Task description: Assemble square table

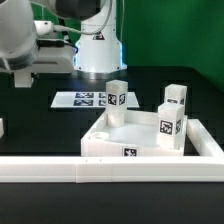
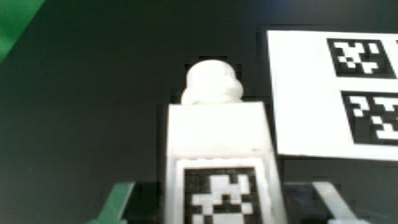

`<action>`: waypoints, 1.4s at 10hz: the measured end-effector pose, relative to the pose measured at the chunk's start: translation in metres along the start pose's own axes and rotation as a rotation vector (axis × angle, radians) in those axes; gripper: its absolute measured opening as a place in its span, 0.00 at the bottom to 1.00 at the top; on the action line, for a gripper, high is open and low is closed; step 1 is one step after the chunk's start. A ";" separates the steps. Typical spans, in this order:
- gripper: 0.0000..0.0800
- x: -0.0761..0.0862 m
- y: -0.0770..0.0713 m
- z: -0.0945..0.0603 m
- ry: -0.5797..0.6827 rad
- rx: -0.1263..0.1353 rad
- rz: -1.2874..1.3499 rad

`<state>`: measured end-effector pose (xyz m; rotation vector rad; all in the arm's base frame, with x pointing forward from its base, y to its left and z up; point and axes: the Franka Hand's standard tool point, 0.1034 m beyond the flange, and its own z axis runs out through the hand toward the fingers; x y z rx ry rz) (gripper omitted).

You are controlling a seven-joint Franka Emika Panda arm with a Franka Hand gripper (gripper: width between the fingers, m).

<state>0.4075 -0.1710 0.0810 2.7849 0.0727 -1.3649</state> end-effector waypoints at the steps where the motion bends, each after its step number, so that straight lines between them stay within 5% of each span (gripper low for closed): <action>1: 0.36 0.000 0.000 0.000 0.002 0.000 0.001; 4: 0.36 0.010 0.002 -0.009 0.192 -0.026 -0.005; 10: 0.36 0.036 -0.059 -0.087 0.557 0.056 0.077; 14: 0.36 0.042 -0.057 -0.092 0.825 0.003 0.091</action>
Offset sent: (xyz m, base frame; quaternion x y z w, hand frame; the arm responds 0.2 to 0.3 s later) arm 0.0000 0.0000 0.0000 0.0000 0.1938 0.0000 0.9810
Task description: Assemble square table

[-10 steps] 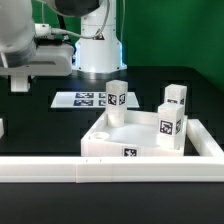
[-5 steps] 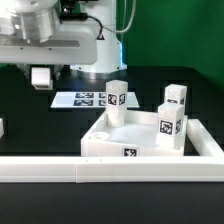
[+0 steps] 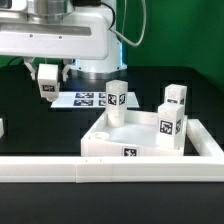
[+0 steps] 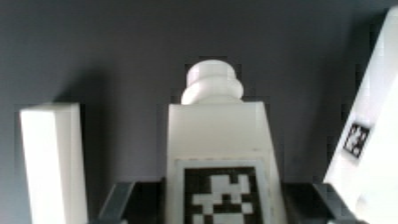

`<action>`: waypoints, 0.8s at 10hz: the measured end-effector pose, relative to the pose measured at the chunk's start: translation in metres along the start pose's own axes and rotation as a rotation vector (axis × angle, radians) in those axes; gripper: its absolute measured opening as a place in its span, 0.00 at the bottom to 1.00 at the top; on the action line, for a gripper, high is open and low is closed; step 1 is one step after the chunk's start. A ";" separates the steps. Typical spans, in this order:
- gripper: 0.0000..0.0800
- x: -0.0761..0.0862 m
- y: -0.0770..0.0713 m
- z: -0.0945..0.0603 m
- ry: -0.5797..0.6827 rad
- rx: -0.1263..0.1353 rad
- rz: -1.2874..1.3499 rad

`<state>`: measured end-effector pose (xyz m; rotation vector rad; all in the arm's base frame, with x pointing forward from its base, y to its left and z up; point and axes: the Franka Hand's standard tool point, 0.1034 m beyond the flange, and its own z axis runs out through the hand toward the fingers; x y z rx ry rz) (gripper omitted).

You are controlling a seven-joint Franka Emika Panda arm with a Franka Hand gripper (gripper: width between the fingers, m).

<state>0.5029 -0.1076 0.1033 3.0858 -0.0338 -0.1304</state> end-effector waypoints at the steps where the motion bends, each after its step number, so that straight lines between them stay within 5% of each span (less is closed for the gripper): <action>1: 0.36 -0.003 0.000 0.001 0.023 -0.003 0.003; 5: 0.36 0.021 -0.028 -0.014 0.121 0.088 0.154; 8: 0.36 0.038 -0.054 -0.017 0.170 0.097 0.194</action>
Offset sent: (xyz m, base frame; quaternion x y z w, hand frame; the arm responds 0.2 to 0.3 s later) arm 0.0303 0.0502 0.0134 0.1130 -0.0054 0.1430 0.9832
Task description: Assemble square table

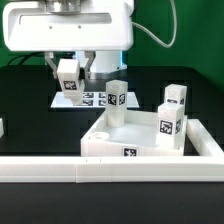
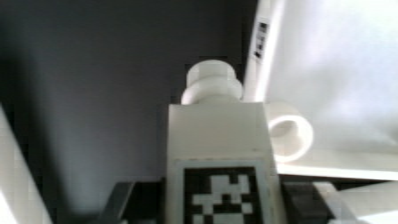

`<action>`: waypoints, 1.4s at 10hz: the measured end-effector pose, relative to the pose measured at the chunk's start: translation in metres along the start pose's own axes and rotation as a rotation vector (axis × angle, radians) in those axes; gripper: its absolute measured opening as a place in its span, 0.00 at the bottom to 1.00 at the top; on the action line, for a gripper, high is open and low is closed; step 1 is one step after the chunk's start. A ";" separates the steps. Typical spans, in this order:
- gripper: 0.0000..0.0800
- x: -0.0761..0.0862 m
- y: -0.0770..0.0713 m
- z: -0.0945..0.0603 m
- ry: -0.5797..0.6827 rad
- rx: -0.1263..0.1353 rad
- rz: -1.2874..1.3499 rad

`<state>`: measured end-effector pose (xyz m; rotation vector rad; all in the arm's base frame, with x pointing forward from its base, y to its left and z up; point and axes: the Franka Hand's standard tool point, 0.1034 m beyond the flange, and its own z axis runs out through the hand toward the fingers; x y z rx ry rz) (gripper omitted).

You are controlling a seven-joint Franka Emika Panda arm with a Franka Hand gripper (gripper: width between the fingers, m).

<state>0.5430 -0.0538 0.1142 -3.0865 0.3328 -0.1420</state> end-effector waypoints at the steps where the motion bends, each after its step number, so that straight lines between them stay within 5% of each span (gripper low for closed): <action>1: 0.36 0.001 0.002 0.000 0.009 -0.002 -0.005; 3: 0.36 0.003 0.003 0.000 0.034 -0.009 -0.005; 5: 0.36 0.006 0.003 0.002 0.235 -0.043 0.001; 8: 0.36 0.021 -0.015 -0.005 0.285 -0.031 -0.018; 14: 0.36 0.027 -0.017 -0.007 0.329 -0.039 -0.022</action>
Offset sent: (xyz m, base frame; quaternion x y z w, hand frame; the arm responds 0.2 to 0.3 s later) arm 0.0000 0.0000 0.0000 0.0000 0.0650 0.0000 0.9979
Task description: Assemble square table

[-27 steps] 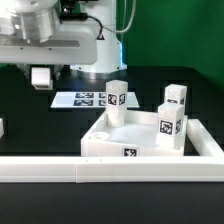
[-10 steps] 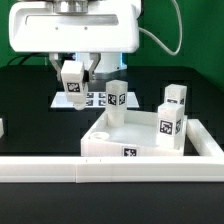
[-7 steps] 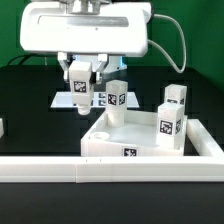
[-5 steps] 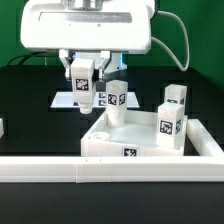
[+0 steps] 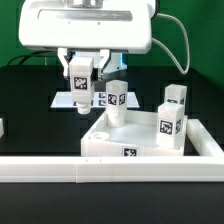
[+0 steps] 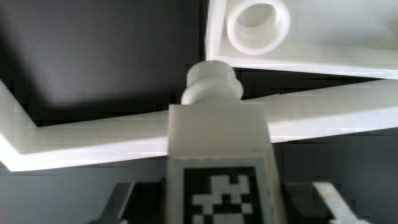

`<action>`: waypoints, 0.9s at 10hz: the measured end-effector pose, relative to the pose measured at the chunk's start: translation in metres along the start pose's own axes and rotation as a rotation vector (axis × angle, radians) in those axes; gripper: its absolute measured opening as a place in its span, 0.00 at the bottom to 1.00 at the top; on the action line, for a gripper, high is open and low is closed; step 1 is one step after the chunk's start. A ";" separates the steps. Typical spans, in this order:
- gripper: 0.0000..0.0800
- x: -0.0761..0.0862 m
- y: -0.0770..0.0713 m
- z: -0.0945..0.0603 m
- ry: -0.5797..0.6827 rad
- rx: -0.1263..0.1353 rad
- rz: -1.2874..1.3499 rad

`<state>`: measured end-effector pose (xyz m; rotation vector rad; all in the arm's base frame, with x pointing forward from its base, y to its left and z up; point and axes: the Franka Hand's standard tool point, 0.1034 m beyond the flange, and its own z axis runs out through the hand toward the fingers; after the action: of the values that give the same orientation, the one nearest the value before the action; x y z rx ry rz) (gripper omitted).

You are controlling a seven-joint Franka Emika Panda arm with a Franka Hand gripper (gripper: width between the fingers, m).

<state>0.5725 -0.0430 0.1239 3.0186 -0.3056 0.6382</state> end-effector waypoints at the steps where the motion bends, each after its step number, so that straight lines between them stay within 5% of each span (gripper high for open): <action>1: 0.36 -0.001 -0.007 0.001 0.000 0.008 -0.006; 9: 0.36 -0.001 -0.009 0.015 0.058 -0.015 -0.040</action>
Offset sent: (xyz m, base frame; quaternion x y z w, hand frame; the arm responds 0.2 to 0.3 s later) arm 0.0172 0.0240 -0.0094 0.0573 0.0382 0.0201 0.9974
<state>0.5791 -0.0357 0.1101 2.9768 -0.2454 0.7156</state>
